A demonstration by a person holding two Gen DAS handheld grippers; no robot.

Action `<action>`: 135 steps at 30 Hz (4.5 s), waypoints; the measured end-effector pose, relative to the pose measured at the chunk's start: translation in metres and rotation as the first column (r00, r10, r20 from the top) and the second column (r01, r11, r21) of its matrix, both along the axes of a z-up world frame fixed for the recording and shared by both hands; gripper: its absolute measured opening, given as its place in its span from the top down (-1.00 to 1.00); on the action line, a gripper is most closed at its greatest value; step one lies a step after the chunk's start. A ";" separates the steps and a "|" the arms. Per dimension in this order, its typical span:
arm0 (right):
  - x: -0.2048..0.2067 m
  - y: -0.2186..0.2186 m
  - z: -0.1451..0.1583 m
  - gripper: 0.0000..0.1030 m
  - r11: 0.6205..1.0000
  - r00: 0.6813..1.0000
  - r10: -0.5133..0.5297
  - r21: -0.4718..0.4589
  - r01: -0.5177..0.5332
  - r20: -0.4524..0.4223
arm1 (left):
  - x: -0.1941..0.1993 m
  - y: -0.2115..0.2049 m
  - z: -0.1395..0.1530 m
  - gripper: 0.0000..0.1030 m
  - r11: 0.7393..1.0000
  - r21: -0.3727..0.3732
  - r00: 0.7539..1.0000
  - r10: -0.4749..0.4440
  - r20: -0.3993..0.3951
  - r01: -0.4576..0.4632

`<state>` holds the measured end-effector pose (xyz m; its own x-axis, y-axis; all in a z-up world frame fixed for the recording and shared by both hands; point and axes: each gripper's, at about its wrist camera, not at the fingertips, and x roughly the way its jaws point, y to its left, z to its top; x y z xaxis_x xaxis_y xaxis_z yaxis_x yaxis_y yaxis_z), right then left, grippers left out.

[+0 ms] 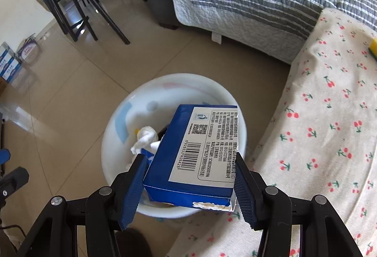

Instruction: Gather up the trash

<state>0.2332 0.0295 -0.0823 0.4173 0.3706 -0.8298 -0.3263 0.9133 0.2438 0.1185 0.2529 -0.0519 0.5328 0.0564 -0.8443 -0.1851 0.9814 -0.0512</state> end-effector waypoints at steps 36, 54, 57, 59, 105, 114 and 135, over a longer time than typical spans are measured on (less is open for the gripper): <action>-0.061 -0.239 0.032 -0.99 0.963 0.967 -0.252 -0.093 0.255 0.042 | 0.039 -0.183 0.023 -0.87 0.969 0.072 0.971 -0.237 -0.002 0.237; -0.079 -0.402 0.048 -0.99 0.869 0.880 -0.470 -0.141 0.475 0.064 | 0.125 -0.414 -0.003 -0.79 0.864 0.038 0.864 -0.502 0.022 0.501; -0.081 -0.415 0.048 -0.99 0.870 0.880 -0.470 -0.137 0.474 0.064 | 0.152 -0.439 -0.014 -0.53 0.870 0.012 0.870 -0.493 0.022 0.493; -0.082 -0.423 0.046 -0.99 0.870 0.879 -0.474 -0.124 0.478 0.056 | 0.167 -0.460 -0.019 -0.49 0.874 0.015 0.874 -0.486 0.024 0.485; -0.117 -0.510 0.055 -0.99 0.751 0.750 -0.661 0.007 0.661 -0.025 | 0.108 -0.367 0.045 0.47 0.916 -0.031 0.910 -0.394 0.130 0.401; -0.074 -0.441 0.036 -0.99 0.799 0.799 -0.602 -0.026 0.601 -0.015 | 0.090 -0.258 0.039 0.47 0.958 -0.216 0.978 -0.165 0.127 0.190; 0.162 -0.279 -0.017 -0.98 0.955 0.964 -0.251 -0.141 0.262 0.092 | 0.114 -0.203 0.008 0.47 0.964 -0.092 0.968 -0.245 0.058 0.250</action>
<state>0.3953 -0.2497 -0.0993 0.5423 0.1164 -0.8321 -0.0881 0.9928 0.0815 0.2321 0.0501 -0.0441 0.5580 -0.1638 -0.8135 0.0679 0.9861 -0.1519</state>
